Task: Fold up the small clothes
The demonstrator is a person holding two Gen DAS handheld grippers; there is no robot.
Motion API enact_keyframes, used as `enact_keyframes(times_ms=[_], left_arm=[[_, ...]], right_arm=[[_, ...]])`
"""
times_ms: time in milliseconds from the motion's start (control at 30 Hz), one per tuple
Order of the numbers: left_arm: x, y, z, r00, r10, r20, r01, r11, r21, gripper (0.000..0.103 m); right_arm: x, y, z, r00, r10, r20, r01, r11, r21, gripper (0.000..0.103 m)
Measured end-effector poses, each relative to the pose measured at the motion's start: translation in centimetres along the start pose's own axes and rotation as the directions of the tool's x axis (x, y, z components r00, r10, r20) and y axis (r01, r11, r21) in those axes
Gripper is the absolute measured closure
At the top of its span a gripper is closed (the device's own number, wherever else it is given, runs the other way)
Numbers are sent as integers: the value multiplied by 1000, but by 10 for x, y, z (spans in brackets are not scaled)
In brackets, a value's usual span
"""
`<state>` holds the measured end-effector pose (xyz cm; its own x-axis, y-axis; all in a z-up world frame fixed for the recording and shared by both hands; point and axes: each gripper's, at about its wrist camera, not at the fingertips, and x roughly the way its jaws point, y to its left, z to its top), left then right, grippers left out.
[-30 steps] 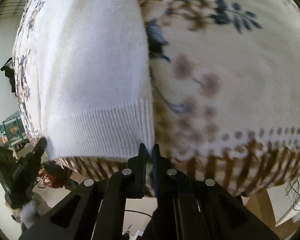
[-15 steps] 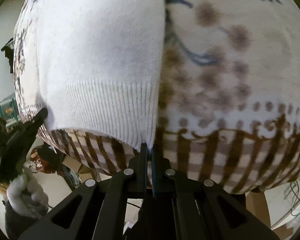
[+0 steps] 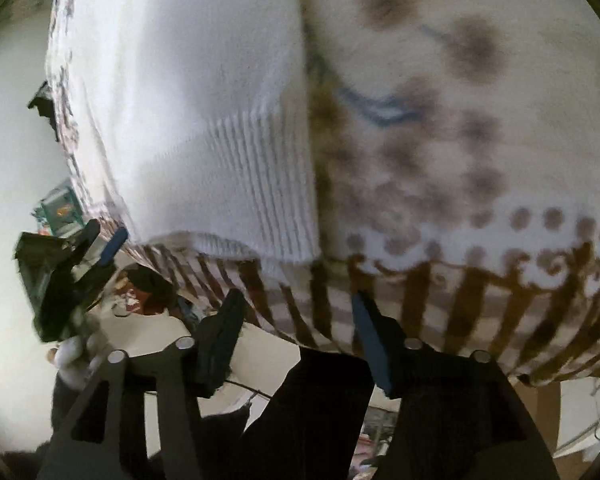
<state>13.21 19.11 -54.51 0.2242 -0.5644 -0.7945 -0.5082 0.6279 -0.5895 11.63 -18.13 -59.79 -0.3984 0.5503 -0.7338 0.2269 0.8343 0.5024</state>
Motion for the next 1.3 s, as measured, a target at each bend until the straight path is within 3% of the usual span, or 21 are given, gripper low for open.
enact_keyframes(times_ms=[100,233,300,333,367,400,500,667,833,967,1100,1133,1200,1300], left_arm=[[21,-20,5,999,21,-43,-19,998,63,47],[40,-46,0,995,82,-60,-71,984,161,47],[42,-55,-5,989,142,-42,-130,969,210,62],[43,-58,-8,987,156,-36,-144,963,228,96],[43,-62,-10,982,187,-35,-173,954,244,96],[40,-65,-12,981,193,-20,-182,949,256,96],[23,-70,-17,983,182,22,-182,954,237,97],[3,-69,-17,983,177,55,-184,960,210,97],[20,-48,-10,974,221,44,-226,960,167,97],[44,-20,4,971,239,1,-237,963,132,96],[49,-15,10,979,195,-51,-185,971,152,90],[45,-13,10,981,181,-62,-171,975,143,82],[32,-13,9,988,143,-63,-133,982,137,76],[20,-12,8,992,116,-46,-108,984,143,60]], right_arm=[[-17,-11,4,997,9,78,-12,999,41,42],[-22,-20,10,985,71,156,-87,991,101,42],[-15,-17,14,981,103,165,-122,986,113,42],[-15,-19,14,980,109,168,-129,985,112,49],[-15,-18,14,978,110,175,-130,986,107,90],[-10,-12,12,978,106,177,-124,988,92,95],[-9,-8,-1,975,46,217,-75,989,128,97],[-20,4,-19,976,-30,216,4,992,124,98],[2,28,-38,984,-85,159,67,991,113,100],[29,33,-33,988,-105,110,94,990,104,100],[44,30,-13,983,-148,109,136,985,107,100],[47,31,-7,984,-146,100,136,985,104,99],[47,32,0,988,-143,63,138,988,72,99],[38,26,1,996,-90,13,89,995,46,88]])
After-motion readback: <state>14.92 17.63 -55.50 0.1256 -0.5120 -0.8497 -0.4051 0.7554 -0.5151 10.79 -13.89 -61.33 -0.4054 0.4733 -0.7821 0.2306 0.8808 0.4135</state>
